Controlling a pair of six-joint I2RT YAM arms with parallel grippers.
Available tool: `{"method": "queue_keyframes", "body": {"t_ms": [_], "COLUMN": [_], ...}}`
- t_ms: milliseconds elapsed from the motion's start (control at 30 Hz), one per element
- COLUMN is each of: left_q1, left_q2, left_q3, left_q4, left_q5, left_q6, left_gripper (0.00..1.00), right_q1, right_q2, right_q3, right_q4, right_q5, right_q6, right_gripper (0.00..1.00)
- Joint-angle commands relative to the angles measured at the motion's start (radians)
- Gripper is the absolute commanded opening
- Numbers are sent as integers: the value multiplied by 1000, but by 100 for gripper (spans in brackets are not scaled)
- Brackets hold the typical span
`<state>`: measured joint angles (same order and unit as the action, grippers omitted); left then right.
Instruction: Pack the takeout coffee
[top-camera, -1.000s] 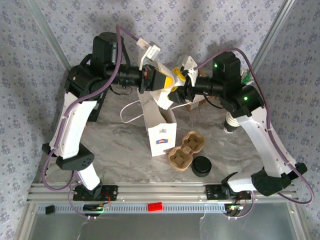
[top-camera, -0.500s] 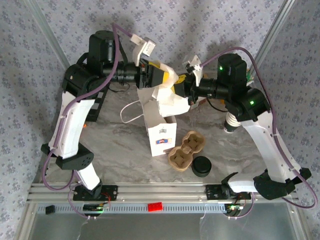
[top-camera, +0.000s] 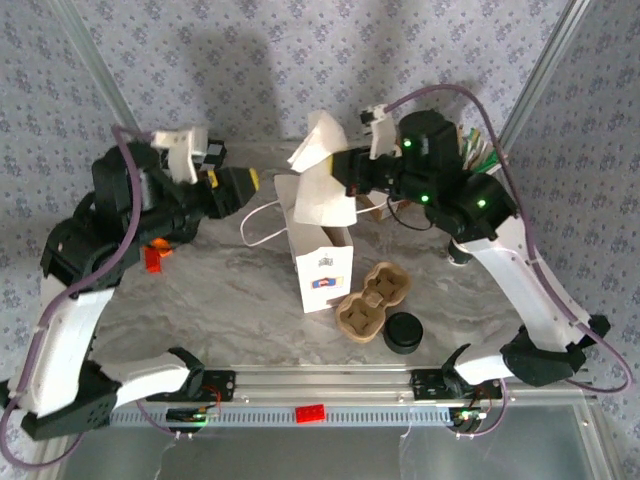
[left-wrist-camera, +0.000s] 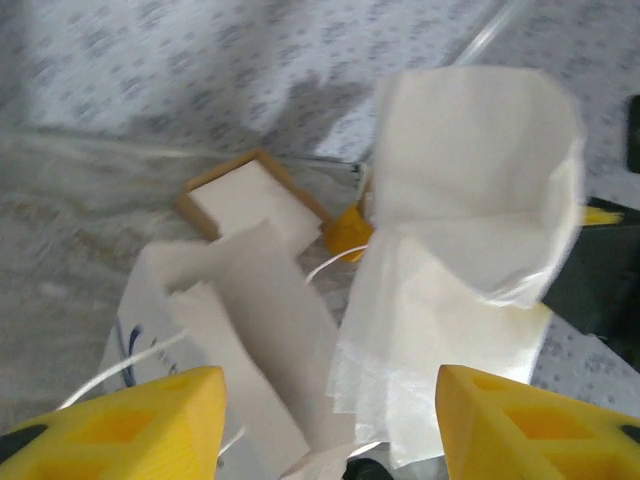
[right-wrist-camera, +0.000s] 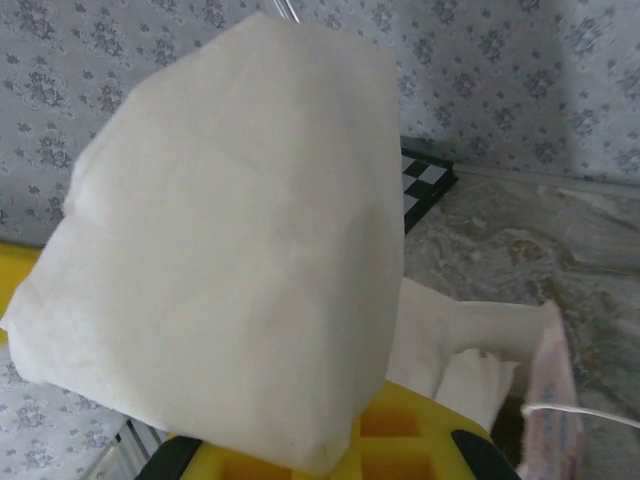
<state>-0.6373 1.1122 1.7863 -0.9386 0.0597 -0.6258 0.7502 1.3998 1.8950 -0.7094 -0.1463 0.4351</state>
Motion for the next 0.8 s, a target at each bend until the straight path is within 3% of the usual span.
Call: {"method": "queue_keyframes", "body": {"t_ms": [0, 400, 767], "left_q1": [5, 6, 17], "left_q2": [-46, -24, 52], "left_q3": [-138, -299, -302], "left_q4": [70, 126, 92], "left_q5": [-109, -37, -12], "left_q6": [-183, -293, -279], "left_gripper": [54, 47, 44], "right_q1": [49, 88, 107], "right_q2": [34, 51, 62], "right_q3": [3, -201, -205], "right_q4": [85, 218, 51], "right_q5": [109, 149, 247], "right_q6": [59, -112, -312], "right_gripper": [0, 0, 0]}}
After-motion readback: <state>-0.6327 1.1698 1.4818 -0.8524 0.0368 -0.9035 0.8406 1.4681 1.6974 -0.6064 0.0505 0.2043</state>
